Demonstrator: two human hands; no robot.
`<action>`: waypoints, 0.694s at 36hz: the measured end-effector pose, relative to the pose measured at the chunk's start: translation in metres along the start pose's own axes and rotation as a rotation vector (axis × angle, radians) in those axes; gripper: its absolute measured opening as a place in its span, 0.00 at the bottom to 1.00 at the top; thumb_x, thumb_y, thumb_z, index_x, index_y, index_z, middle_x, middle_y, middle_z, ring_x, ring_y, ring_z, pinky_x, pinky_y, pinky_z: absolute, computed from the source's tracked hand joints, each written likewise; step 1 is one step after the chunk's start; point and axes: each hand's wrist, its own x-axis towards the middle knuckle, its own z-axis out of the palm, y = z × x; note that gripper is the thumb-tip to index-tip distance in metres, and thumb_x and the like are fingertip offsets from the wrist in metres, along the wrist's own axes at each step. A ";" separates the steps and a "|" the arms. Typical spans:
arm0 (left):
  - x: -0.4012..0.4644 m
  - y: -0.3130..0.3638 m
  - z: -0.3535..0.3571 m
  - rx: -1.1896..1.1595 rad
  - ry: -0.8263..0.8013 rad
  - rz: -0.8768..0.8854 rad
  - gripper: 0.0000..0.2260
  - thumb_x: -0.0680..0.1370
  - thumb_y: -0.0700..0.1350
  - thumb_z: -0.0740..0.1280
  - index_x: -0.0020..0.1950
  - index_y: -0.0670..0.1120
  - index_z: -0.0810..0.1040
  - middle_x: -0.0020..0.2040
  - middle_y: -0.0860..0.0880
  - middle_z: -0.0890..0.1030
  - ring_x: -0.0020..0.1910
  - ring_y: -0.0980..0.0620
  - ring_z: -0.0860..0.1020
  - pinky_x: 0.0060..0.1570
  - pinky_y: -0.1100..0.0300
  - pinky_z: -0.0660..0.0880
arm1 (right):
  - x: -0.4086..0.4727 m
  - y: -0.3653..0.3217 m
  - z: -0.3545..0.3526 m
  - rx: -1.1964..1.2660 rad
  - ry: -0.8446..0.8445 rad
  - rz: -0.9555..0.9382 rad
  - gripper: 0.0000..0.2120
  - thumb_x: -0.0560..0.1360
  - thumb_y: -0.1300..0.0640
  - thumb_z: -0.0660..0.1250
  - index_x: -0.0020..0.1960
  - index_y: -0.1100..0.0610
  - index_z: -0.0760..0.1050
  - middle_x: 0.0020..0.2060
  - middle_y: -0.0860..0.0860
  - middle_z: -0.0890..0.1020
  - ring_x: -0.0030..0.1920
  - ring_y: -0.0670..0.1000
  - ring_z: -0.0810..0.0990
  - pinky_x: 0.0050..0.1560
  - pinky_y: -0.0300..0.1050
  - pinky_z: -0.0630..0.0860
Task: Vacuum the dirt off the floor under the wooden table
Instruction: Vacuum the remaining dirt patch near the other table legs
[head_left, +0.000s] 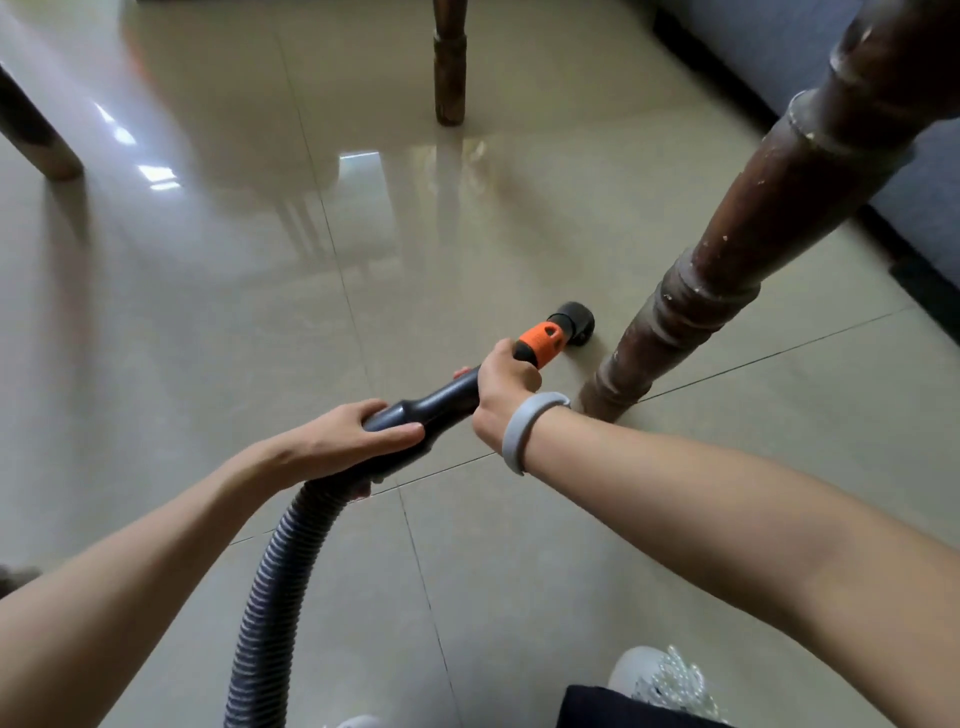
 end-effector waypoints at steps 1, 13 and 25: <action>-0.001 -0.003 0.000 0.016 -0.040 -0.016 0.33 0.56 0.67 0.71 0.51 0.45 0.76 0.34 0.46 0.77 0.29 0.49 0.76 0.33 0.55 0.77 | -0.002 0.006 -0.004 0.025 -0.024 0.034 0.15 0.79 0.48 0.54 0.40 0.58 0.65 0.30 0.54 0.80 0.39 0.57 0.82 0.50 0.50 0.80; -0.004 -0.015 -0.035 -0.130 -0.170 -0.070 0.42 0.52 0.73 0.73 0.42 0.36 0.73 0.30 0.39 0.72 0.26 0.46 0.71 0.28 0.58 0.68 | -0.012 0.004 -0.008 0.151 -0.271 0.185 0.08 0.77 0.54 0.65 0.45 0.57 0.68 0.42 0.55 0.77 0.43 0.55 0.79 0.44 0.50 0.79; -0.011 -0.010 -0.037 -0.278 -0.328 -0.115 0.40 0.52 0.69 0.76 0.51 0.40 0.79 0.47 0.35 0.82 0.35 0.42 0.80 0.38 0.53 0.78 | -0.005 0.018 0.020 0.023 -0.089 0.042 0.21 0.74 0.42 0.57 0.54 0.59 0.66 0.49 0.56 0.78 0.49 0.62 0.82 0.51 0.56 0.80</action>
